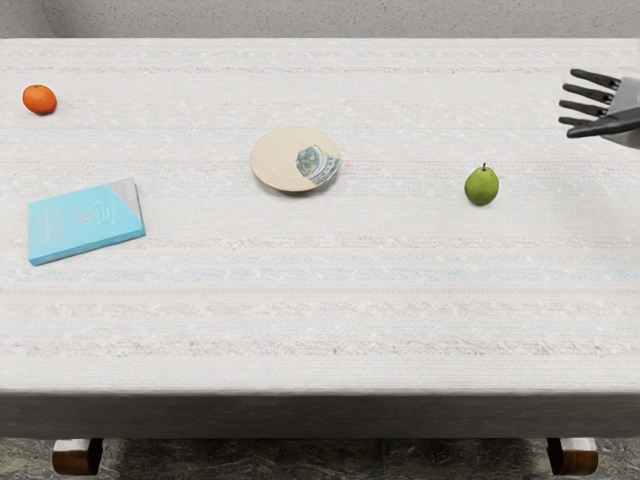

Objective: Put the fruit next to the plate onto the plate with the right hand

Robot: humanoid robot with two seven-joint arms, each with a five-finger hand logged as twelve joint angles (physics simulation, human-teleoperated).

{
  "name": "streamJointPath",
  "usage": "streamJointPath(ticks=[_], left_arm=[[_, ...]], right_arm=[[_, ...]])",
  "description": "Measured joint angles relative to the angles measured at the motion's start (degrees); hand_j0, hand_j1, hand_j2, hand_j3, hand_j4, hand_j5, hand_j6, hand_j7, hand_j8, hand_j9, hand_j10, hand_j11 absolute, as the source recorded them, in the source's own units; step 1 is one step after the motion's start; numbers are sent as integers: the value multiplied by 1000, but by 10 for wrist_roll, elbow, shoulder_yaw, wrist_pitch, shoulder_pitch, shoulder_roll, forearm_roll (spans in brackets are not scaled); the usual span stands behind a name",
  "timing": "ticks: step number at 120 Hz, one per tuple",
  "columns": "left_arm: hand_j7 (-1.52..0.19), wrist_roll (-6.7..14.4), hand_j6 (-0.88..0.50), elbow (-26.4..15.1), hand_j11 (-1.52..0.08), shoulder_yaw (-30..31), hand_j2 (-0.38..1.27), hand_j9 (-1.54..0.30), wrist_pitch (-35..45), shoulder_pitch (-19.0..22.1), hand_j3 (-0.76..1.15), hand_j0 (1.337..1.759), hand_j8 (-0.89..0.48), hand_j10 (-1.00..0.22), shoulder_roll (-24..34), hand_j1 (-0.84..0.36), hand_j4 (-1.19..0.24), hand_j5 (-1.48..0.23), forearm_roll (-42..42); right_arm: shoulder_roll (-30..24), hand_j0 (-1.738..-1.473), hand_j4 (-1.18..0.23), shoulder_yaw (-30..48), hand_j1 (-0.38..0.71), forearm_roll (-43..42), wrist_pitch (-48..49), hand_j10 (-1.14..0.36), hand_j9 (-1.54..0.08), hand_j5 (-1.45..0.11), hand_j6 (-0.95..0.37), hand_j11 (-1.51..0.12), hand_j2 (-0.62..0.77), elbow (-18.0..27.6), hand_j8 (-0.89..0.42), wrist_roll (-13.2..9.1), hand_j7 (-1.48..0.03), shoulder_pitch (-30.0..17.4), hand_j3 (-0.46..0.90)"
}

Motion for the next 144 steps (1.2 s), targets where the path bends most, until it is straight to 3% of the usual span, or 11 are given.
streamJointPath(ticks=[22,49,57,68,76,112,144], left_arm=[[0,0,0,0,0,0,0,0,0,0,0,1658,0,0,0,349,0,0,0],[0,0,0,0,0,0,0,0,0,0,0,1658,0,0,0,349,0,0,0],[0,0,0,0,0,0,0,0,0,-1,0,1658,0,0,0,349,0,0,0],[0,0,0,0,0,0,0,0,0,-1,0,1658,0,0,0,349,0,0,0],[0,0,0,0,0,0,0,0,0,-1,0,1658,0,0,0,349,0,0,0],[0,0,0,0,0,0,0,0,0,-1,0,1658,0,0,0,349,0,0,0],[0,0,0,0,0,0,0,0,0,-1,0,1658,0,0,0,349,0,0,0]], right_arm=[[6,-1658,0,-8,-349,-18,0,2,0,0,3,0,1,-1,3,-1,0,-6,0],[93,-1658,0,-27,-349,-245,-3,2,0,0,3,0,1,5,2,0,0,68,0],[114,-1658,-1,-28,-349,-330,-49,1,0,0,1,0,1,36,1,1,0,82,0],[128,-1658,-1,-55,-349,-440,-204,0,0,0,0,0,1,118,0,1,0,90,0],[135,-1658,-1,-98,-349,-481,-303,0,0,0,-1,0,1,154,0,1,0,89,0],[169,-1658,-1,-204,-349,-527,-535,-1,0,0,-2,0,1,188,-2,1,0,32,0],[244,-1658,-3,-224,-346,-521,-629,-3,-3,-4,-4,-3,1,114,-4,2,-3,6,0]])
